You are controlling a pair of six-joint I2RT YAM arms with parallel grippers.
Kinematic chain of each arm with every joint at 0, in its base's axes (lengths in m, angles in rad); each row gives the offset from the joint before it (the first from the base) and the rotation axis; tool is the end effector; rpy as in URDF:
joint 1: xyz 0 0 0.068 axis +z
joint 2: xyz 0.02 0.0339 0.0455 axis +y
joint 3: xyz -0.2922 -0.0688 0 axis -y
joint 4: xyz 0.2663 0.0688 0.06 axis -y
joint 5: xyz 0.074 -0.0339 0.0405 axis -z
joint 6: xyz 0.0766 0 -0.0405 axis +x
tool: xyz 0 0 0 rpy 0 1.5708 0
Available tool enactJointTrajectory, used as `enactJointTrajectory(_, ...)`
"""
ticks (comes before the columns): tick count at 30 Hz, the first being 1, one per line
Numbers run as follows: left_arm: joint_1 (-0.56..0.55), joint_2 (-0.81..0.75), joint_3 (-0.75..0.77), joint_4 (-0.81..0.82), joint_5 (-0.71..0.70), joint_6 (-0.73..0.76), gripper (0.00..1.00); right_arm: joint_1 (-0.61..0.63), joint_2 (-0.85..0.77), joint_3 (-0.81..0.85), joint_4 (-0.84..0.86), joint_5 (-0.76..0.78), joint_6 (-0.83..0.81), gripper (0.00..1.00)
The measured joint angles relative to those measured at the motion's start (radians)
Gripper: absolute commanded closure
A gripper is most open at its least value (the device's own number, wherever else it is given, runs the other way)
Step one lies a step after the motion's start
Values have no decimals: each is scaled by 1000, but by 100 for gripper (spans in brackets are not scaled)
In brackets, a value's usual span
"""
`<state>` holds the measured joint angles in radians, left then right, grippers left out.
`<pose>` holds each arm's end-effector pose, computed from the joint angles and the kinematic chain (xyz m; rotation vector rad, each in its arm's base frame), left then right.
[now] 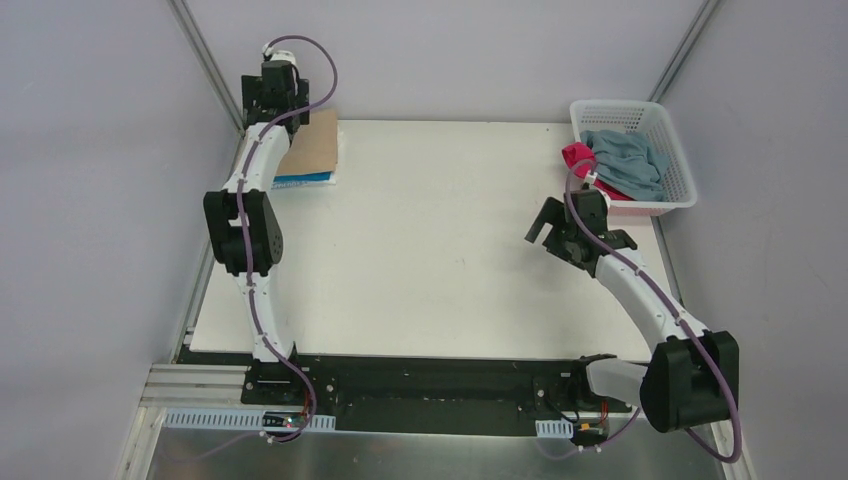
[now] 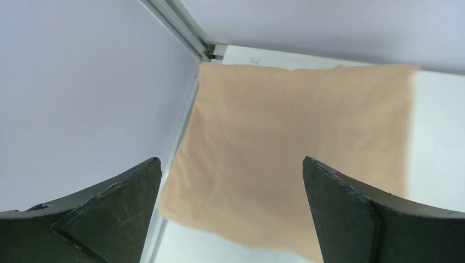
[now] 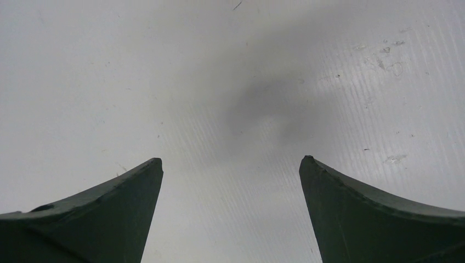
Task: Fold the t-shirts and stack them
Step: Reset both arms
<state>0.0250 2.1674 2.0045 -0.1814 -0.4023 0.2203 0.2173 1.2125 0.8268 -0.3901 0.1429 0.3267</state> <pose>0.5917 0.0448 0.3225 -0.0863 1.9226 0.5495 0.2892 0.0527 0.2376 0.1980 2.3305 0.1025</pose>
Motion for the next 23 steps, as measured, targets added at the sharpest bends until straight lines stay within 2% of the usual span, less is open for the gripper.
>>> enactJointTrajectory(4, -72, -221, -152, -23, 0, -146, 1, 0, -46, -1, 3, 2, 32, 0)
enactJointTrajectory(9, -172, -627, -528, -27, 203, -434, 1, 0, -105, -40, 59, -20, 66, 0)
enactJointTrajectory(12, -230, -797, -752, -10, 275, -554, 1, 0, -129, -72, 76, -39, 82, 0)
enactJointTrajectory(19, -418, -941, -1185, 19, 368, -697, 1, 0, -137, -120, 105, -55, 119, 0)
enactJointTrajectory(23, -425, -1045, -1307, 13, 367, -735, 1, -1, -135, -154, 143, -53, 142, 0)
